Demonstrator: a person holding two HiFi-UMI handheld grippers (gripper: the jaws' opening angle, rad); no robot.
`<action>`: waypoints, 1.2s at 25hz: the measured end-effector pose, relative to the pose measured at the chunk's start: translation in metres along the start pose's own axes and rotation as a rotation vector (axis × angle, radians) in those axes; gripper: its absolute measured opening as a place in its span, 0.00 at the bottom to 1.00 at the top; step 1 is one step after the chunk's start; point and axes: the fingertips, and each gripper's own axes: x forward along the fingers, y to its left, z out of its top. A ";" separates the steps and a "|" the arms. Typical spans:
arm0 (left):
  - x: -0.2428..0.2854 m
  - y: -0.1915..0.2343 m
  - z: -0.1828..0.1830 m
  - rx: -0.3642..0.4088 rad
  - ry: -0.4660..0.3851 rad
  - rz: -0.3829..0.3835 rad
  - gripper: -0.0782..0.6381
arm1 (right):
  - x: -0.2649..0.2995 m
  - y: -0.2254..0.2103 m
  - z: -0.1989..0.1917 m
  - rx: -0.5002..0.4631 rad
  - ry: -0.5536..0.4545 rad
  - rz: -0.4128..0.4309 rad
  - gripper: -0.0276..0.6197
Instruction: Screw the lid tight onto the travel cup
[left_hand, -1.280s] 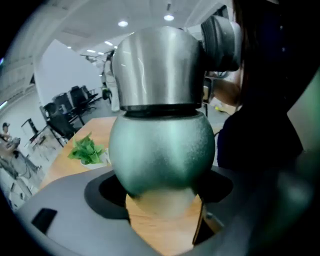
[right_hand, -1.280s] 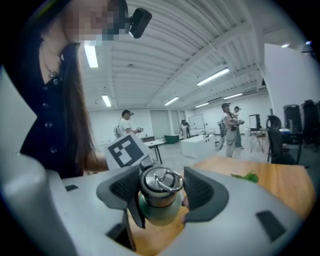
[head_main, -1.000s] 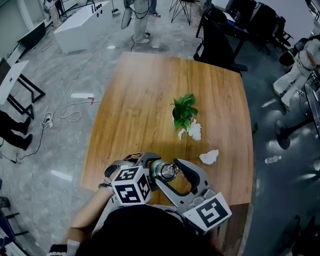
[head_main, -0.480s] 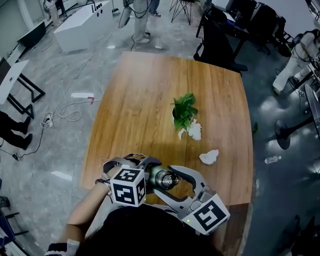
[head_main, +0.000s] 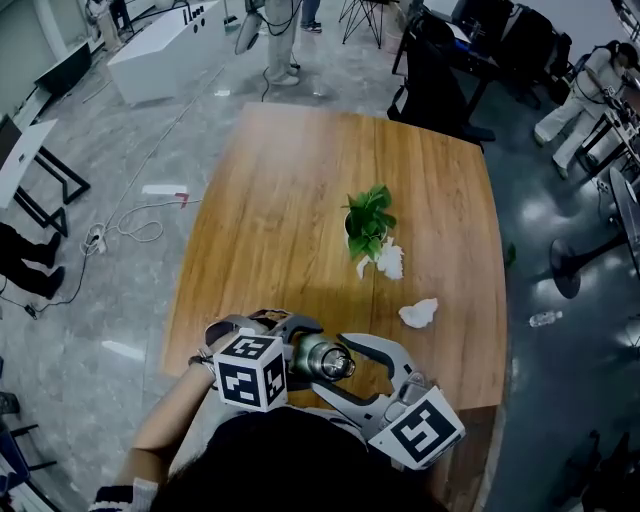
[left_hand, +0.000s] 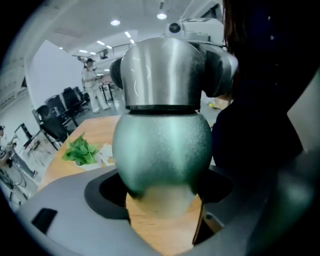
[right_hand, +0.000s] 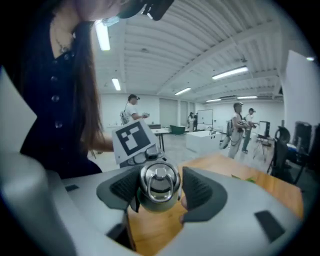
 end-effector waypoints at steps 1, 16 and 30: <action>0.000 -0.002 -0.002 0.019 0.018 -0.014 0.66 | 0.000 0.003 -0.003 -0.021 0.015 0.006 0.45; -0.002 -0.006 0.006 -0.013 -0.071 -0.036 0.66 | 0.002 0.007 0.002 -0.033 -0.049 0.027 0.45; -0.003 0.010 0.017 -0.099 -0.117 0.044 0.66 | -0.002 -0.007 0.024 0.156 -0.225 -0.019 0.45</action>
